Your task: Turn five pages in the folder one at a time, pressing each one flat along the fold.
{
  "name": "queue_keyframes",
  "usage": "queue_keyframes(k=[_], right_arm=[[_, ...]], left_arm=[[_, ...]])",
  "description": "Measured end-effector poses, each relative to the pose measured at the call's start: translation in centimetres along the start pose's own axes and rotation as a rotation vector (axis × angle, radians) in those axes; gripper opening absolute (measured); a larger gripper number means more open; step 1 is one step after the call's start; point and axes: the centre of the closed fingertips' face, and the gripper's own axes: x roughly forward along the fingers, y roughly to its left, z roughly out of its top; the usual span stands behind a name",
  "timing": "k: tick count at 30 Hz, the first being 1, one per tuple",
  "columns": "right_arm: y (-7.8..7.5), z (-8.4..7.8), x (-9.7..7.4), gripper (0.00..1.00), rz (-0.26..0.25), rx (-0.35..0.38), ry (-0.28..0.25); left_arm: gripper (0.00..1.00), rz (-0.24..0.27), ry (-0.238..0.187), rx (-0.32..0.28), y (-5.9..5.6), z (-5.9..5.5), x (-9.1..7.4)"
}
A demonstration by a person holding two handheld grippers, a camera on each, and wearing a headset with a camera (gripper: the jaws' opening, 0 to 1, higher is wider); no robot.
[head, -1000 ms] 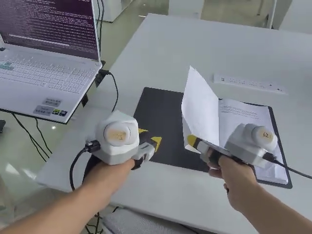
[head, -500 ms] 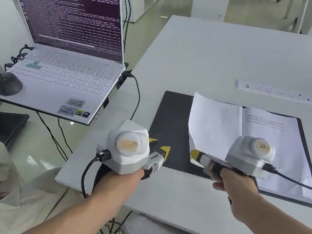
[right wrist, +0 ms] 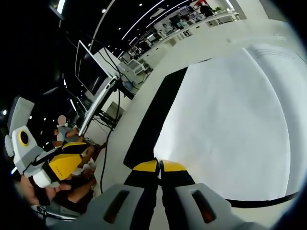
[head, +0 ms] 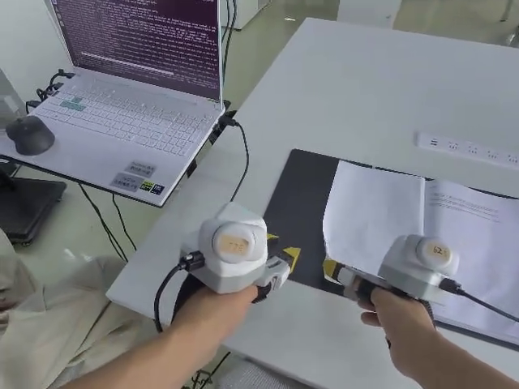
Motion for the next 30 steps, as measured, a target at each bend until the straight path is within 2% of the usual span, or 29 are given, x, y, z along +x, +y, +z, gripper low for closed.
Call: queue_keyframes(k=[5,10,13,16,19,25,30], right_arm=[[0.1,-0.4,0.4,0.07,0.018,0.014,0.017],[0.4,-0.5,0.2,0.12,0.048,0.047,0.008],[0.9,-0.8,-0.2,0.14,0.083,0.071,0.017],[0.5,-0.5,-0.9,0.14,0.081,0.065,0.000],[-0.3,0.4,-2.0,0.13,0.082,0.077,-0.029],[-2.8,2.4,-3.9,0.11,0.059,0.095,-0.076],[-5.6,4.2,-5.3,0.11,0.025,0.112,-0.107]], left_arm=[[0.18,-0.002,0.022,0.000,0.0,-0.7,0.7],[0.18,-0.009,0.035,0.003,-0.4,-1.1,1.4],[0.18,-0.017,0.045,0.005,-0.7,-1.4,2.0],[0.18,-0.024,0.052,0.012,-1.1,-1.6,2.7],[0.17,-0.032,0.063,0.017,-1.6,-1.9,3.7],[0.16,-0.059,0.090,0.025,-2.8,-3.0,5.8],[0.14,-0.071,0.116,0.031,-3.6,-4.1,7.6]])
